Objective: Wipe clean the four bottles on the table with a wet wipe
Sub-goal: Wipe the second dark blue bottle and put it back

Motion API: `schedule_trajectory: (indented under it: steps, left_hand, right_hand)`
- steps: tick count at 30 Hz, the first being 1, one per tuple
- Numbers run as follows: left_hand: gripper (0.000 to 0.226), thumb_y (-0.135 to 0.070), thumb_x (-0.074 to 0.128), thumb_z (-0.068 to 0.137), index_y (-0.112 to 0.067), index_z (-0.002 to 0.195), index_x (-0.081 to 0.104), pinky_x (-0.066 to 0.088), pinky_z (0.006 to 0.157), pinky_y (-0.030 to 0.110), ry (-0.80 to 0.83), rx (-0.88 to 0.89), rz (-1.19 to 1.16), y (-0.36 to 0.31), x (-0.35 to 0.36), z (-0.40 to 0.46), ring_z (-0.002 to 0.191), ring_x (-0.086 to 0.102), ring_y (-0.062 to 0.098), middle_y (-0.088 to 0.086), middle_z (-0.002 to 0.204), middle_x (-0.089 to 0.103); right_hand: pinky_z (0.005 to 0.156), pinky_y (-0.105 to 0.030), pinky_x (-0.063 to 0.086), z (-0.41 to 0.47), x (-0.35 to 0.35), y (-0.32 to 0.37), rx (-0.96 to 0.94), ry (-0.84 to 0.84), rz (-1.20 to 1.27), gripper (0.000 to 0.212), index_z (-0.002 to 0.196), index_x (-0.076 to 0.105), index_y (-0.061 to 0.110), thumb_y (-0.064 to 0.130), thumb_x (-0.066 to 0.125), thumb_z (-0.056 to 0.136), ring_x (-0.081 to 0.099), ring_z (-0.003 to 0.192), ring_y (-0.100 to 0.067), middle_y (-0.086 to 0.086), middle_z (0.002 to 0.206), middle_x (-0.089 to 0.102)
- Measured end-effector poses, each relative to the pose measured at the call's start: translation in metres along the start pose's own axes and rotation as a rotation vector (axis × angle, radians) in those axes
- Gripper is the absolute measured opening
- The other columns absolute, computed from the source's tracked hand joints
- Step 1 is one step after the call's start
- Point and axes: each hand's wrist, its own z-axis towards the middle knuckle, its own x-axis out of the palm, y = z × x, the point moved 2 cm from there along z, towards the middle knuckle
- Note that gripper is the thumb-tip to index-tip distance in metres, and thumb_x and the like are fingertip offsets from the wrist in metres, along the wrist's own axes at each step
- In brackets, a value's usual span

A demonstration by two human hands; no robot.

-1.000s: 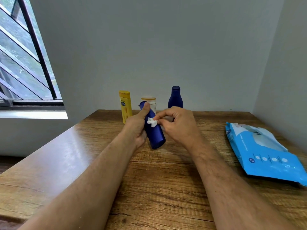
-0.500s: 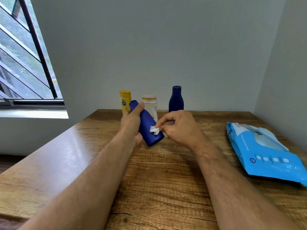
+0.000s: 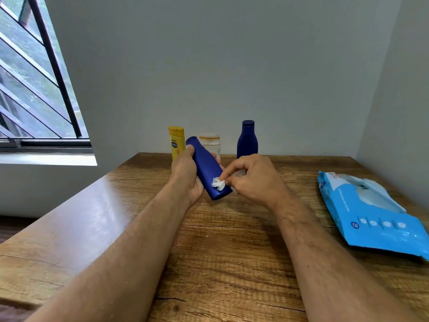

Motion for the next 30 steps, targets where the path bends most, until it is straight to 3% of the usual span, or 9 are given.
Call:
schedule_trajectory:
  steps: [4,7,10,13,15,18,25,30]
  left_hand:
    - [0.036,-0.036,0.043,0.107,-0.006,0.126,0.049,0.059,0.081,0.047,-0.028,0.02,-0.065,0.002,-0.002,0.003,0.087,0.068,0.03,0.019,0.102,0.067]
    - [0.034,-0.038,0.043,0.106,-0.007,0.11,0.056,0.059,0.084,0.048,0.013,0.011,-0.024,0.007,0.003,0.001,0.085,0.069,0.028,0.016,0.099,0.069]
    - [0.03,-0.036,0.043,0.107,-0.008,0.109,0.054,0.059,0.081,0.05,0.016,-0.001,-0.1,0.008,0.007,-0.002,0.094,0.07,0.031,0.019,0.105,0.07]
    - [0.032,-0.033,0.043,0.107,-0.008,0.125,0.046,0.06,0.073,0.053,-0.033,0.018,-0.248,-0.002,0.0,0.004,0.099,0.067,0.036,0.024,0.111,0.065]
    - [0.036,-0.034,0.042,0.107,-0.009,0.133,0.043,0.061,0.066,0.053,-0.055,0.04,-0.262,-0.006,-0.006,0.007,0.103,0.066,0.038,0.025,0.119,0.062]
    - [0.044,-0.045,0.035,0.107,-0.011,0.134,0.042,0.061,0.066,0.054,-0.09,0.044,-0.222,-0.004,-0.006,0.008,0.102,0.066,0.038,0.024,0.117,0.062]
    - [0.06,-0.053,0.027,0.106,-0.006,0.141,0.035,0.06,0.053,0.053,-0.141,0.044,-0.307,-0.001,-0.011,0.017,0.098,0.067,0.042,0.03,0.12,0.058]
    - [0.048,-0.041,0.047,0.104,-0.011,0.14,0.036,0.06,0.055,0.049,-0.084,0.037,-0.223,0.004,-0.009,0.015,0.097,0.069,0.041,0.029,0.121,0.06]
  right_hand:
    - [0.07,-0.01,0.044,0.001,0.001,0.0,-0.021,-0.092,0.012,0.018,0.082,0.076,0.031,0.014,0.072,0.085,0.06,0.088,0.002,0.017,0.093,0.068]
    - [0.075,-0.013,0.053,0.004,0.006,0.0,-0.013,-0.121,0.141,0.017,0.086,0.076,0.029,0.013,0.07,0.089,0.064,0.094,0.002,0.016,0.099,0.07]
    - [0.07,-0.009,0.052,0.005,-0.001,0.002,0.003,-0.287,0.272,0.014,0.091,0.076,0.026,0.013,0.07,0.089,0.063,0.09,0.006,0.021,0.094,0.068]
    - [0.072,-0.023,0.06,0.006,-0.009,0.001,0.01,-0.412,0.361,0.014,0.09,0.075,0.027,0.014,0.074,0.086,0.066,0.086,-0.002,0.023,0.088,0.064]
    - [0.071,-0.029,0.061,0.006,-0.007,0.003,0.005,-0.414,0.392,0.013,0.09,0.076,0.027,0.015,0.075,0.085,0.067,0.087,-0.008,0.021,0.089,0.065]
    - [0.066,-0.026,0.061,0.005,-0.002,0.006,-0.017,-0.373,0.417,0.013,0.093,0.077,0.023,0.013,0.074,0.087,0.067,0.086,-0.01,0.016,0.093,0.067]
    - [0.077,-0.033,0.06,0.003,0.007,0.01,-0.127,-0.333,0.266,0.016,0.094,0.079,0.027,0.015,0.074,0.086,0.064,0.089,-0.005,0.017,0.095,0.067]
    - [0.076,-0.033,0.062,0.003,0.009,0.006,-0.055,-0.368,0.328,0.016,0.094,0.077,0.027,0.014,0.073,0.087,0.066,0.09,0.0,0.018,0.095,0.069]
